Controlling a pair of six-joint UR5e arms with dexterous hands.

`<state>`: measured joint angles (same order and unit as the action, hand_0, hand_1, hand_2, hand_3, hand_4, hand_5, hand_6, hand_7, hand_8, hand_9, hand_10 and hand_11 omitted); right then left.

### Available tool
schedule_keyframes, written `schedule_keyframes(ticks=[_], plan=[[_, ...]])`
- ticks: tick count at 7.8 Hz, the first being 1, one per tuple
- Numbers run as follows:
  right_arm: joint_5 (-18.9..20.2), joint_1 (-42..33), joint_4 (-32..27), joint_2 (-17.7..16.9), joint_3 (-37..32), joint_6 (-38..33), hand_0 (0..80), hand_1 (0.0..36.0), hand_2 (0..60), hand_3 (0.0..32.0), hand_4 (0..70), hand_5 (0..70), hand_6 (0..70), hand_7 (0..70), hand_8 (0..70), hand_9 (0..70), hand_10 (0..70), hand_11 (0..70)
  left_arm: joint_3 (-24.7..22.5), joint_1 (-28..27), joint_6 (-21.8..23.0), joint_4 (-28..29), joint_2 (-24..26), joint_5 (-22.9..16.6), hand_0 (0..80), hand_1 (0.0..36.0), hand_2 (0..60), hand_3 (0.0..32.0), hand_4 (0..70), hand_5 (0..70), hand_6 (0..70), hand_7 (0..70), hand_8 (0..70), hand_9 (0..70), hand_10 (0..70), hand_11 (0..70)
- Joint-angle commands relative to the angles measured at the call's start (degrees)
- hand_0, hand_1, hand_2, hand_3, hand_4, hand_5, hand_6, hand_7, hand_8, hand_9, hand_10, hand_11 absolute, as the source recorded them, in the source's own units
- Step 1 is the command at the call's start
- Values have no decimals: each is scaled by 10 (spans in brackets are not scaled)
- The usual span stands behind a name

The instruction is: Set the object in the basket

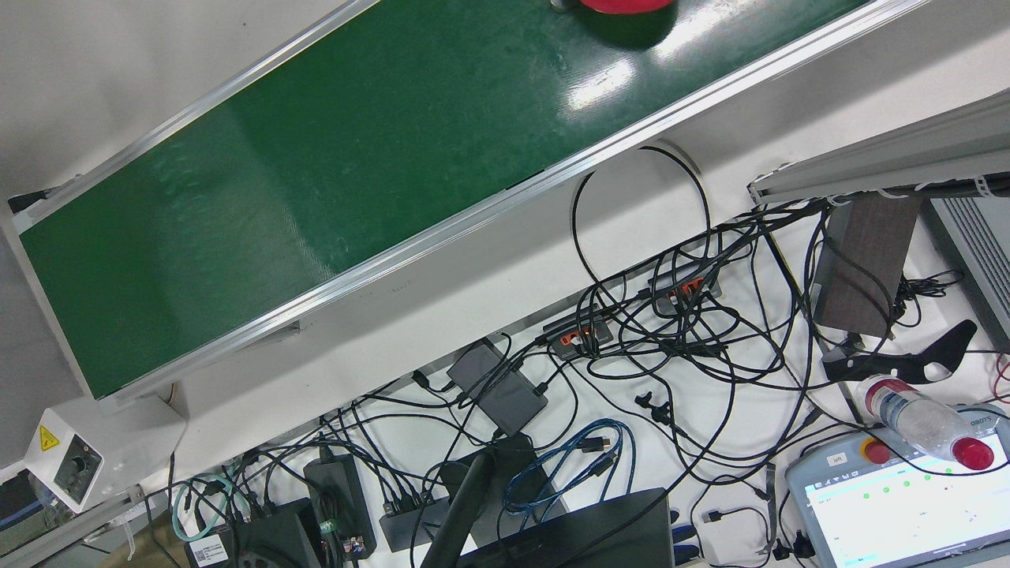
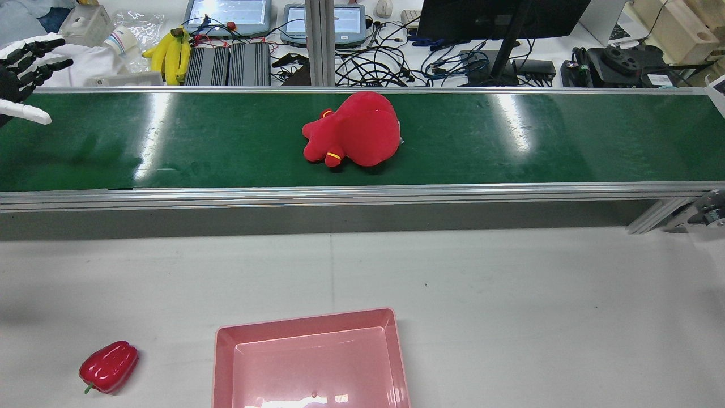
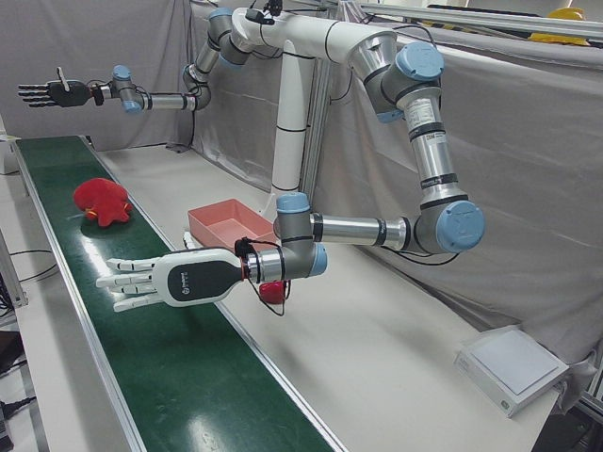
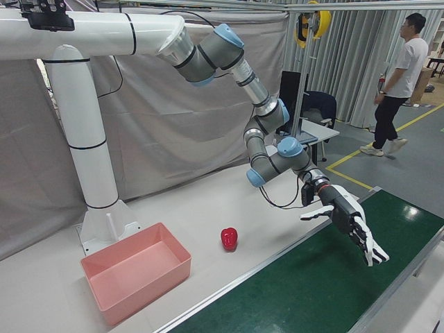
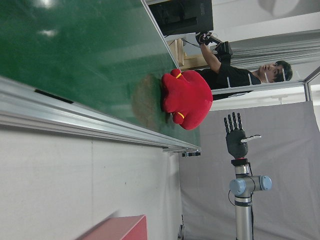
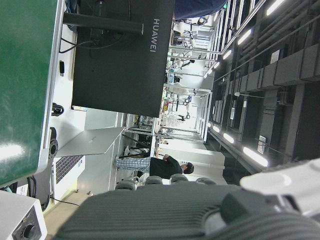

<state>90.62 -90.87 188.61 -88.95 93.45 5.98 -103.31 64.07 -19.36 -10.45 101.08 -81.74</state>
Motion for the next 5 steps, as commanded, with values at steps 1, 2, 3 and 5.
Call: schedule_keyframes(ticks=[1,2,3,5], plan=[[0,0,0,0,0,0,0,0,0,0,0,0,0,0,0,0,0,0,-1,0,1,-1,0,0,618,157,0,0,76,197,25,32,91,147,0,0],[0,0,0,0,1,0,0,0,0,0,0,0,0,0,0,0,0,0,-2,0,1,-1,-1,0,615,154,0,0,77,197,25,32,92,148,0,0],[0,0,0,0,0,0,0,0,0,0,0,0,0,0,0,0,0,0,-2,-2,0,-1,-1,0,613,153,0,0,76,196,24,33,91,147,0,0],[0,0,0,0,0,0,0,0,0,0,0,0,0,0,0,0,0,0,-1,-2,-2,-1,-2,0,609,156,0,0,72,198,25,33,94,150,0,0]])
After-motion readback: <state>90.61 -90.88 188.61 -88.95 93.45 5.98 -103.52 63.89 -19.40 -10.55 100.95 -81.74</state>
